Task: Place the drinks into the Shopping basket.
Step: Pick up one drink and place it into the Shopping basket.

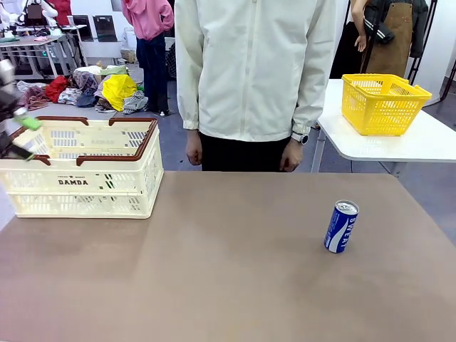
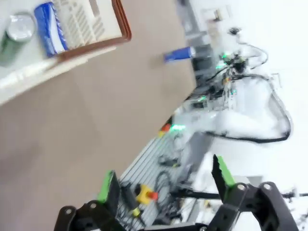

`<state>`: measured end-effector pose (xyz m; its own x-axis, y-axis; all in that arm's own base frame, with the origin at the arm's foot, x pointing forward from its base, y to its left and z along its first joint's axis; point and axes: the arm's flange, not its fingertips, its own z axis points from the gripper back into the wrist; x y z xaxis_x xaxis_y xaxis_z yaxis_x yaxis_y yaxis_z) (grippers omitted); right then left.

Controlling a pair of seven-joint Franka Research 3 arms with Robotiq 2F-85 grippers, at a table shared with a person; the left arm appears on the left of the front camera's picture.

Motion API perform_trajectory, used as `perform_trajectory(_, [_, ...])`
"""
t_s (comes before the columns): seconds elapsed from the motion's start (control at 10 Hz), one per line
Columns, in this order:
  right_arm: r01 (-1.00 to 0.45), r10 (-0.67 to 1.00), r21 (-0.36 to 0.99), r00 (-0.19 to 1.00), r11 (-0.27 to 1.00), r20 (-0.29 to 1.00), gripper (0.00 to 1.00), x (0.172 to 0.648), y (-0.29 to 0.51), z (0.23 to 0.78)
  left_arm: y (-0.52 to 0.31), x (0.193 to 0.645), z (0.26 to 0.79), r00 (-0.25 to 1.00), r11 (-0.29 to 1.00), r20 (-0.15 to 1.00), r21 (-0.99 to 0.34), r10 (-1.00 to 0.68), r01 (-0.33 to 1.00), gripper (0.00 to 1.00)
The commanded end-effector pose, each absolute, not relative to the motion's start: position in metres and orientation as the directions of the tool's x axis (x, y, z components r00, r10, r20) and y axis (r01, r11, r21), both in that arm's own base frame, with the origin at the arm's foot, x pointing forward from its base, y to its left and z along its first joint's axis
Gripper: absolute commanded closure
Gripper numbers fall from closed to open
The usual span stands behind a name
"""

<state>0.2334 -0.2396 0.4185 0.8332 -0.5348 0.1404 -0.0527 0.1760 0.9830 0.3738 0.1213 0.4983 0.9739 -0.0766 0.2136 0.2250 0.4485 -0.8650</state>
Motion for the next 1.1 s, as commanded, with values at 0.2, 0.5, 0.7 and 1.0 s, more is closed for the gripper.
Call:
perform_trajectory(0.2, [-0.075, -0.523, 0.98, 0.837, 0.183, 0.161, 0.0, 0.233, -0.24, 0.419, 0.156, 0.358, 0.46, 0.981, 0.356, 0.184, -0.923, 0.065, 0.149, 0.0])
perform_trajectory(0.5, [-0.075, -0.523, 0.98, 0.837, 0.183, 0.161, 0.0, 0.233, -0.24, 0.419, 0.156, 0.358, 0.46, 0.981, 0.356, 0.184, -0.923, 0.065, 0.149, 0.0])
perform_trajectory(0.7, [-0.075, -0.523, 0.98, 0.837, 0.183, 0.161, 0.0, 0.233, -0.24, 0.419, 0.156, 0.358, 0.46, 0.981, 0.356, 0.184, -0.923, 0.065, 0.149, 0.0])
perform_trajectory(1.0, [-0.075, -0.523, 0.98, 0.837, 0.183, 0.161, 0.0, 0.233, -0.24, 0.419, 0.156, 0.358, 0.46, 0.981, 0.356, 0.184, -0.923, 0.065, 0.149, 0.0])
